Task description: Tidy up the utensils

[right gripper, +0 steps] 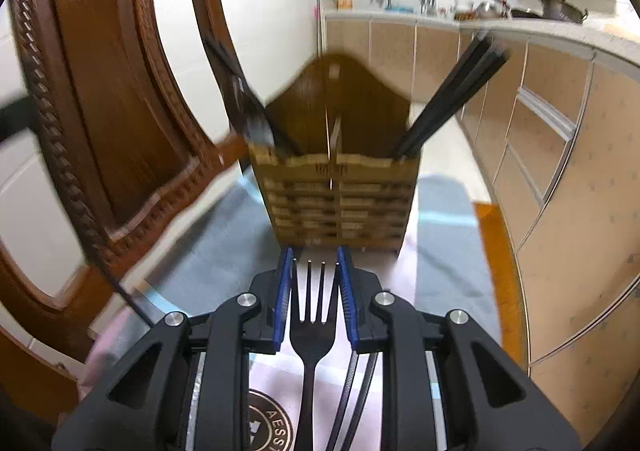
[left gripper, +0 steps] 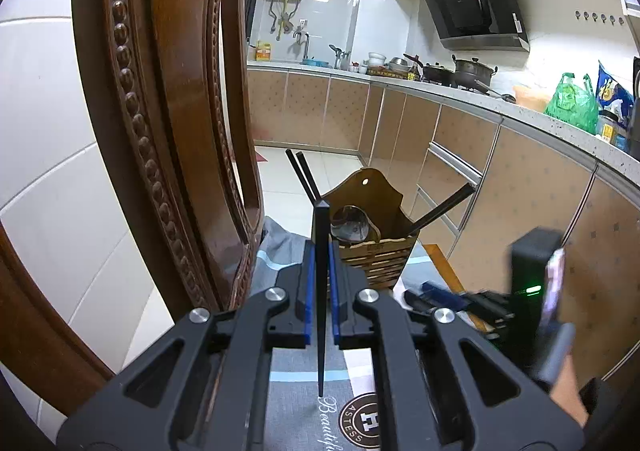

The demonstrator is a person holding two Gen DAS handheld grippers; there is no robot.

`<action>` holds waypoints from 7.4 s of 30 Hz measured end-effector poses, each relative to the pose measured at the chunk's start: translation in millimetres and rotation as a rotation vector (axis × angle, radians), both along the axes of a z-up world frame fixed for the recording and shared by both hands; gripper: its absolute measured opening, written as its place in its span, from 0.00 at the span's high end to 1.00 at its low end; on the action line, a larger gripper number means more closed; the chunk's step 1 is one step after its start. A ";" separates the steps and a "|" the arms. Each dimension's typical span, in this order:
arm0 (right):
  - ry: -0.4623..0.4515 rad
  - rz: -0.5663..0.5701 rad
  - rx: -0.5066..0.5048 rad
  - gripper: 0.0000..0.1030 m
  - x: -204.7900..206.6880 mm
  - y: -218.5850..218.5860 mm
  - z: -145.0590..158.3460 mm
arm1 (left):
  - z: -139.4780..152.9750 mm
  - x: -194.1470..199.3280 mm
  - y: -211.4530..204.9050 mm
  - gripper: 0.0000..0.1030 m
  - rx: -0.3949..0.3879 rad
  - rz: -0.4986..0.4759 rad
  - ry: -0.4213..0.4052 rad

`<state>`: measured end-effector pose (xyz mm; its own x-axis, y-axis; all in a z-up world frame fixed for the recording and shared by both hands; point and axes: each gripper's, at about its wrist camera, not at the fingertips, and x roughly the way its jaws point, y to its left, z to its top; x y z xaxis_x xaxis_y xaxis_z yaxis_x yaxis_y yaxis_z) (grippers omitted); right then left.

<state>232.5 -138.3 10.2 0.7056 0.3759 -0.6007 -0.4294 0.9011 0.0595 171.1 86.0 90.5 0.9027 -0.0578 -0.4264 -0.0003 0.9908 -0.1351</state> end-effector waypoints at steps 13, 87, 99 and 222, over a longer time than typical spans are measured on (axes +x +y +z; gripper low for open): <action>-0.238 -0.039 0.096 0.78 -59.9 -21.5 83.3 | -2.8 -1.7 2.0 0.94 0.001 -0.013 -0.010; -0.215 0.156 -0.142 0.98 -37.9 22.6 87.6 | -8.7 12.8 18.4 0.94 -0.067 -0.016 0.017; -0.348 -0.040 -0.252 0.98 24.9 15.6 176.3 | -8.1 14.4 23.6 0.94 -0.080 -0.018 0.015; 0.288 -0.099 -0.161 0.54 77.7 -8.0 -108.7 | -193.7 155.6 -58.6 0.60 0.094 0.019 0.584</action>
<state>310.3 -146.3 -98.5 0.5271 0.1979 -0.8265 -0.3257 0.9453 0.0186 326.7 27.4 -103.2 0.5173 0.0186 -0.8556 -0.0666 0.9976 -0.0185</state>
